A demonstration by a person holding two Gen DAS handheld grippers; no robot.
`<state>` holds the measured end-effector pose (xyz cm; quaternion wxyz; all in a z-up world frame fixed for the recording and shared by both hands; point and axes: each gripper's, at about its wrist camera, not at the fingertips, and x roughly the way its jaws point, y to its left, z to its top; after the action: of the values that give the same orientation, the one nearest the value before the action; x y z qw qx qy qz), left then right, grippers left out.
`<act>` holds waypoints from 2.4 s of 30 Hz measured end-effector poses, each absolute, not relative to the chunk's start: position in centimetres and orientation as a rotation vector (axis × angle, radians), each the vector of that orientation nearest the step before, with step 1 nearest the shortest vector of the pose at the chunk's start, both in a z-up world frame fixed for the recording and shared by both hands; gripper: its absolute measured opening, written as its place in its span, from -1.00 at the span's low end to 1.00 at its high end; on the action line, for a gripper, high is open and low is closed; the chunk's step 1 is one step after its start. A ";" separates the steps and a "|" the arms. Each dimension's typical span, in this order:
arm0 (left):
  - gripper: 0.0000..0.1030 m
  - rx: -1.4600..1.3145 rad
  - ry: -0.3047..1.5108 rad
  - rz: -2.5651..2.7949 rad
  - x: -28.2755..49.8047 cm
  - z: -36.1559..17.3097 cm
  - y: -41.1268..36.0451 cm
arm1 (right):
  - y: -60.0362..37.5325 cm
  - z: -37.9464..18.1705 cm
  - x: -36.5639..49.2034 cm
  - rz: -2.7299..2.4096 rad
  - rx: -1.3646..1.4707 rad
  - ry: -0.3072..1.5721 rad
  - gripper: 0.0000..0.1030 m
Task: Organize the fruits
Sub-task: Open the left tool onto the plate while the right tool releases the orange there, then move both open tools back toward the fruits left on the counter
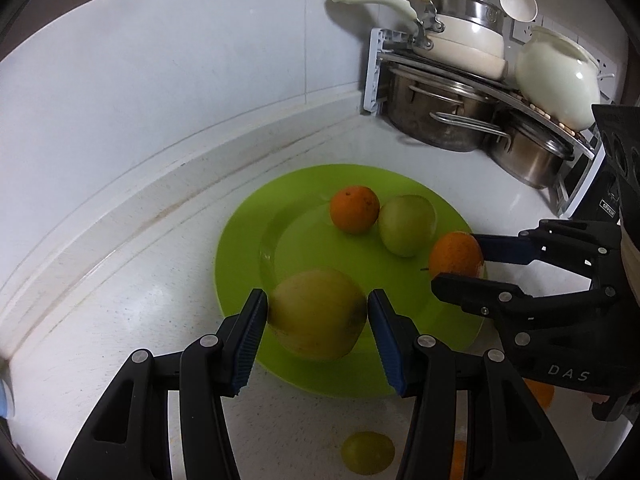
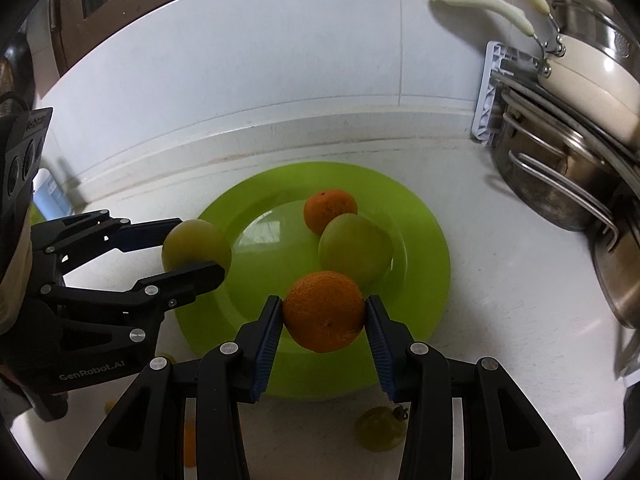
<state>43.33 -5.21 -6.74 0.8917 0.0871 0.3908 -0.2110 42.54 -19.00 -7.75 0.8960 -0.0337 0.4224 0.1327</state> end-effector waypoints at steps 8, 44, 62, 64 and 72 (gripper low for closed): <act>0.08 0.154 0.760 -0.415 42.5 -5.2 -4.5 | -19.3 -7.0 41.7 0.263 -0.047 0.856 -0.14; 0.69 0.027 0.599 -0.225 26.3 0.6 1.5 | -19.1 -0.7 27.4 0.100 -0.034 0.663 0.33; 0.69 0.058 0.707 -0.217 24.0 -3.5 1.0 | -19.7 -4.2 24.5 0.093 -0.018 0.735 0.33; 0.69 0.062 0.730 -0.215 24.2 -4.3 0.9 | -19.9 -4.8 24.6 0.093 -0.018 0.752 0.33; 0.67 0.066 0.805 -0.218 25.6 -7.3 0.2 | -20.2 -7.5 25.6 0.088 -0.043 0.821 0.33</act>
<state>25.62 0.21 -7.33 0.9137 0.0319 0.3911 -0.1057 25.61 -20.19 -7.47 0.9157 -0.0211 0.3990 0.0426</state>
